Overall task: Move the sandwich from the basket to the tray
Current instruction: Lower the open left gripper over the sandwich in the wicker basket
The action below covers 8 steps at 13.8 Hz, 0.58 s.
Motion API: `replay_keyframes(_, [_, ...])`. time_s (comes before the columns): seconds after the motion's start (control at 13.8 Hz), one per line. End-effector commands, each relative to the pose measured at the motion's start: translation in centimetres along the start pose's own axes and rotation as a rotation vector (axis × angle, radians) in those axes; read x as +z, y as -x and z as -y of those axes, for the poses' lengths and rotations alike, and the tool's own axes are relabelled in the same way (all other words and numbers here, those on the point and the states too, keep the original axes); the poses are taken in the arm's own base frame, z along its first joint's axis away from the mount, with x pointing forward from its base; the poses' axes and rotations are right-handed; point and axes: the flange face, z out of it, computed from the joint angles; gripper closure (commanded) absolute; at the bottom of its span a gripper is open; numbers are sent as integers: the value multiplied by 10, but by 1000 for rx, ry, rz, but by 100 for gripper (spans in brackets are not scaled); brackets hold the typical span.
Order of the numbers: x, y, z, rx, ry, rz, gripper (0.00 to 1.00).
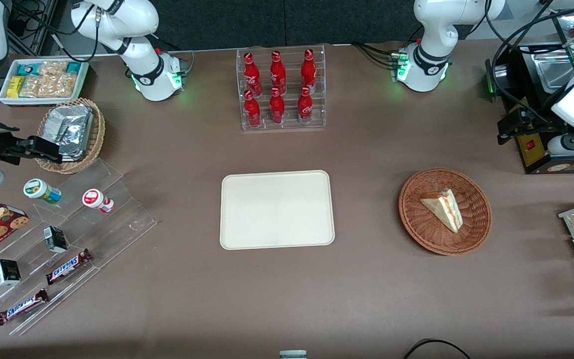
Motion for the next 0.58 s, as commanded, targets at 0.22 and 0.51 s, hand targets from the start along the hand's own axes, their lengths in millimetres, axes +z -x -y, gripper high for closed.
replay_keyframes(0.22, [-1,-2,3,6,1,6,0])
replay_keyframes(0.51, [14,-5,8,-31,4,50,0])
